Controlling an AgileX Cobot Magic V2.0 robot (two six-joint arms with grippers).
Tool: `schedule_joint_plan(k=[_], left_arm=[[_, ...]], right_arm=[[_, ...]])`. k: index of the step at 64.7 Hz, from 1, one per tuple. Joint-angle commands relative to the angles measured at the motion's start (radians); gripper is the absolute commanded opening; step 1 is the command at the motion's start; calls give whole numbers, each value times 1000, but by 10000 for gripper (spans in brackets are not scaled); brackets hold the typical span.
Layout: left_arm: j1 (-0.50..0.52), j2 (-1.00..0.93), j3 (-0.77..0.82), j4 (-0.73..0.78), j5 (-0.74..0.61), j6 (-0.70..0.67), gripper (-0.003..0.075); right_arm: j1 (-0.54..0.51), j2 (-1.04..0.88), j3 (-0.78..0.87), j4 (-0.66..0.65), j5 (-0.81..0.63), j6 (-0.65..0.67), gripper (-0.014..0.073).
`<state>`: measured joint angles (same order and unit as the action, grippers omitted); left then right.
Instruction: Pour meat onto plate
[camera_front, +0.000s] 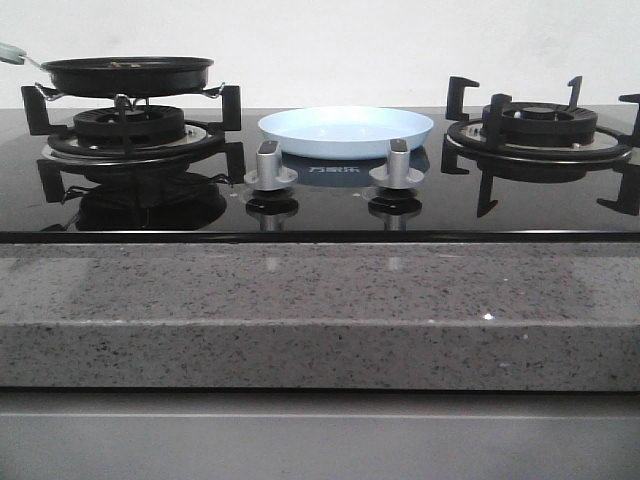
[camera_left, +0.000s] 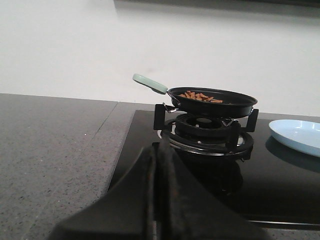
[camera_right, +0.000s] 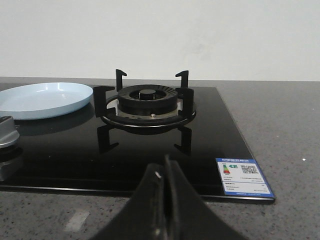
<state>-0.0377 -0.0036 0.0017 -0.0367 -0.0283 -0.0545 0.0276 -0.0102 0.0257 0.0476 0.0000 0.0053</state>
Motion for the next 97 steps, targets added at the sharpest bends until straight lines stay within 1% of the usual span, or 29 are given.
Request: schedule_joint_plan(k=[1,68,76,84,91,97], left_arm=[[0,-15,7,-2,-80,0,-20],[0,-15,7,-2,-84,0,-20],[0,-15,-32,-38,-68,0,-20],[0,-11,-134,-51,21,0,-20],[0,21,-276,-51,189,0,-20],[0,71,-391,-51,291,0,-20]], right_arm=[[-6,-17,-5,-15,-82,-5,-120],[-6,-17,-5,-15,-91,-5,-120],[-6,-17,-29,-15,-86,-5,-120],[-6,-17,-106,-15,-21,-5,-120],[-6,-9,-220,-16,88,-5,-120],[-6,15,-318,-16,168,-5,-120]])
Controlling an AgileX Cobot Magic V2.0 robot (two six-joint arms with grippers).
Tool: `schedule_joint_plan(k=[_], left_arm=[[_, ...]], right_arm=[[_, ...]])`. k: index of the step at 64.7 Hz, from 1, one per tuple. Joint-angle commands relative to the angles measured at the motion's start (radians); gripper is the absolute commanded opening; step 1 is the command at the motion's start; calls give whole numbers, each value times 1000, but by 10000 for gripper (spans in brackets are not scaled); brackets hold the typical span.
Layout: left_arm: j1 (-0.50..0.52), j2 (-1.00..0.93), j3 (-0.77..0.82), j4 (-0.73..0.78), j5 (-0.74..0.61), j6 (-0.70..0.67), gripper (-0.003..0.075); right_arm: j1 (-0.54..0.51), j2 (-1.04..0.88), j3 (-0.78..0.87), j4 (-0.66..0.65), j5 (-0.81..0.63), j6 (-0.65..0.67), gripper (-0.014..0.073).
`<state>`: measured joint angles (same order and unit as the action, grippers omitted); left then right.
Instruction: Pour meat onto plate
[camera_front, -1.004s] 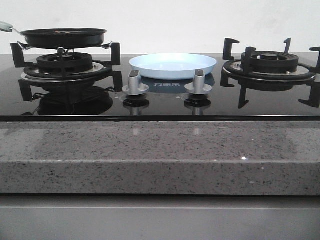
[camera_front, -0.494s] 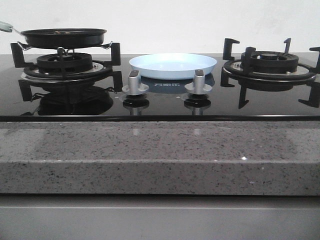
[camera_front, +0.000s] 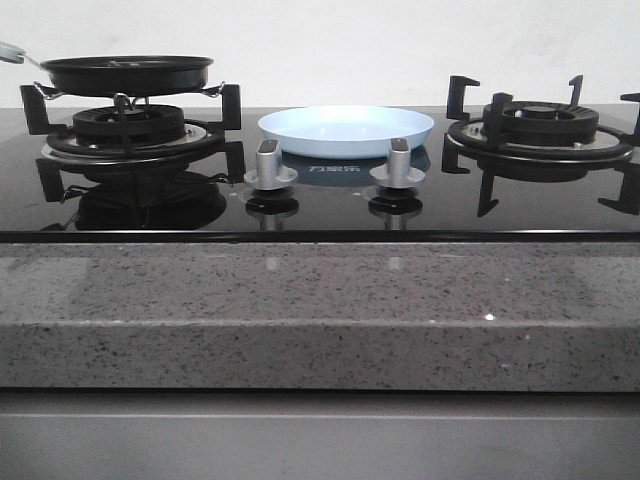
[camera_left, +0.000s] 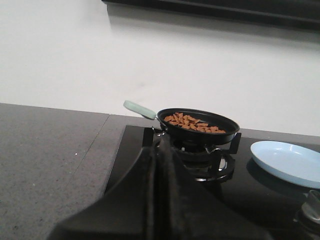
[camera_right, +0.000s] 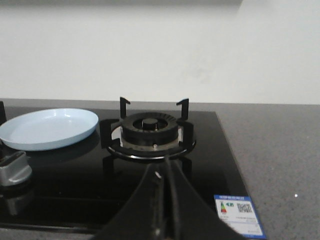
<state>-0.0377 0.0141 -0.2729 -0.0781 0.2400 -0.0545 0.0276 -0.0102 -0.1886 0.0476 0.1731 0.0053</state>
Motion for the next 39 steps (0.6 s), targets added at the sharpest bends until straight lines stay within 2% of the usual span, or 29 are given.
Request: schedule_joint_plan(k=[1,16,25,39], left_arm=[[0,62,-135,-10,47,0,-20],[0,272,-394,-10,266,0,-20],[0,392,-480,-10,288,0,-20],[0,482,-477,-14,280,0,-20]], right_arm=[[-6,20,-119,-16,8,-5,-120],[-6,184,-356,-16,196,-5,-120],[-6,305,-437,-15,226,-5,-120],[-6,381,-432,-15,227,-5,-120]])
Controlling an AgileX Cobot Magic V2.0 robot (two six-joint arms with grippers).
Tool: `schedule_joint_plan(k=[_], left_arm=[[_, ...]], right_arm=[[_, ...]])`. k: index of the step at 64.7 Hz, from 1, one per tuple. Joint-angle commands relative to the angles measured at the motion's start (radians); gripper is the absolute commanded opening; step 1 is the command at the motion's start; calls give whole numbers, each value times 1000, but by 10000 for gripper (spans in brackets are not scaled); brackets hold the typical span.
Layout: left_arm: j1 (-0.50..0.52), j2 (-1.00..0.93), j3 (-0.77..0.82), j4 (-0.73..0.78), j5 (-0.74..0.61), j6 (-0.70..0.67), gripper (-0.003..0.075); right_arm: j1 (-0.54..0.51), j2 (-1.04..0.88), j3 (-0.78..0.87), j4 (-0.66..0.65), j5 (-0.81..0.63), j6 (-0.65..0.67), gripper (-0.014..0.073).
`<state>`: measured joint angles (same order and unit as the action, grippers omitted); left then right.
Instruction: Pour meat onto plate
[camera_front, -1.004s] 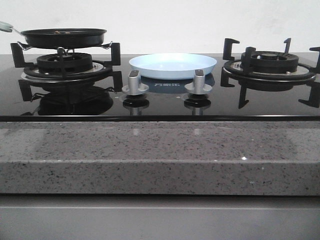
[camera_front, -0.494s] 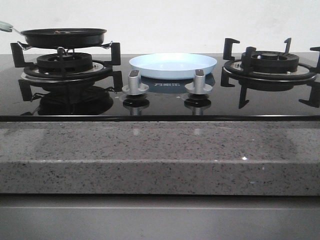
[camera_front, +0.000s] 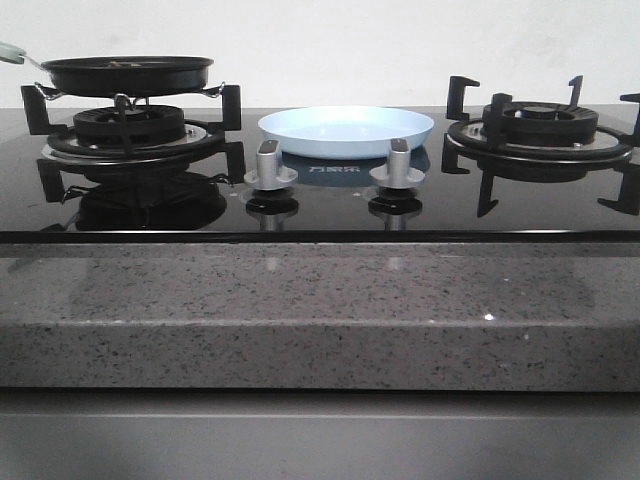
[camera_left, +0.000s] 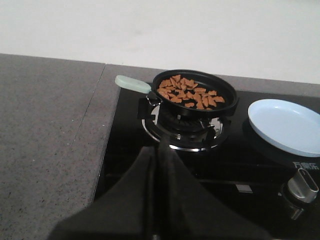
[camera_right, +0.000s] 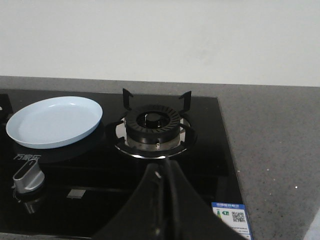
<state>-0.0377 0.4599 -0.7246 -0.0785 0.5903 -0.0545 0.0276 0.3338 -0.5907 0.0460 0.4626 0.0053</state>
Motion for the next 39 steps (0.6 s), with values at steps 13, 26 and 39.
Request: schedule_joint_plan(k=[13,26,39], left_arm=[[0,86,-5,-10,-61,0,-20],[0,134,-3,30,-50,0,157],[0,166,-3,40,-40,0,510]], right_arm=[[-6,72,-14,-13,-38,-5,-120],[-6,106,-14,-13,47,-5,-15],[-6,138,-14,-9,85,-5,436]])
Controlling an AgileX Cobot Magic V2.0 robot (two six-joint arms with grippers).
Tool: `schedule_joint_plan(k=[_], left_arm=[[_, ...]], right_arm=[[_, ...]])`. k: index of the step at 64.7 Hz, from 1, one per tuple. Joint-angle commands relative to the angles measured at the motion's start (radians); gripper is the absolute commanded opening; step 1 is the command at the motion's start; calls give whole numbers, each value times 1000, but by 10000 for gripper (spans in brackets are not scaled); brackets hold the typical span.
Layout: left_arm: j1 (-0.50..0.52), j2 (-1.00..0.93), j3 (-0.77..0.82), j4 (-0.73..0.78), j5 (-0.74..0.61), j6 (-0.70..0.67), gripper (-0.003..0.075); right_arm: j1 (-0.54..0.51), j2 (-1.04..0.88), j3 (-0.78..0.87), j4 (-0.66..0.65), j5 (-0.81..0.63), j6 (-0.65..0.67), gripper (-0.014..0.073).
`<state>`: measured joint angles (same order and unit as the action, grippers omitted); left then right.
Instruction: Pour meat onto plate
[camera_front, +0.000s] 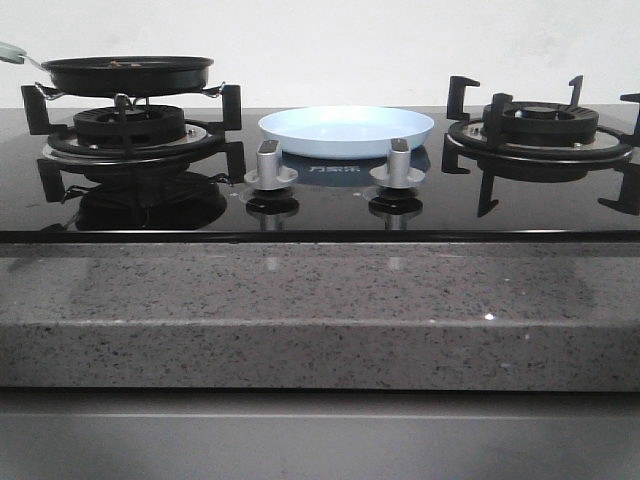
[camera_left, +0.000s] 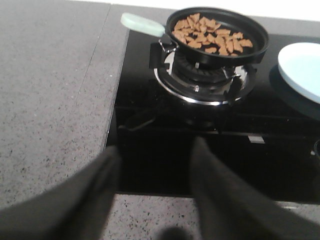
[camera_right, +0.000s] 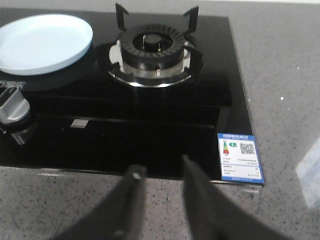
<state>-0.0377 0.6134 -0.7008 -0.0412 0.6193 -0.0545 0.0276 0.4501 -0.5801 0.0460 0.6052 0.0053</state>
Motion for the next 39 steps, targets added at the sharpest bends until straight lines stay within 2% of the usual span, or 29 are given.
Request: schedule_joint_plan(k=[1,5,12,30,39], left_arm=[[0,15,-27,2,-69,0,511],[0,17,-27,2,-69,0,512],[0,19,-27,2,-68,0,512],[0,19,-27,2,-67,0,512],[0,19,-27,-2,-67,0,512]], right_arm=[[-6,26,-24,-5,-55,-5,464],[-6,38,-27,13,-48,-5,498],[-6,87,-58,91,-12,-28,475],[-5,329,-239,390,95,-298,434],[-5,479,-356,440,136,-343,434]])
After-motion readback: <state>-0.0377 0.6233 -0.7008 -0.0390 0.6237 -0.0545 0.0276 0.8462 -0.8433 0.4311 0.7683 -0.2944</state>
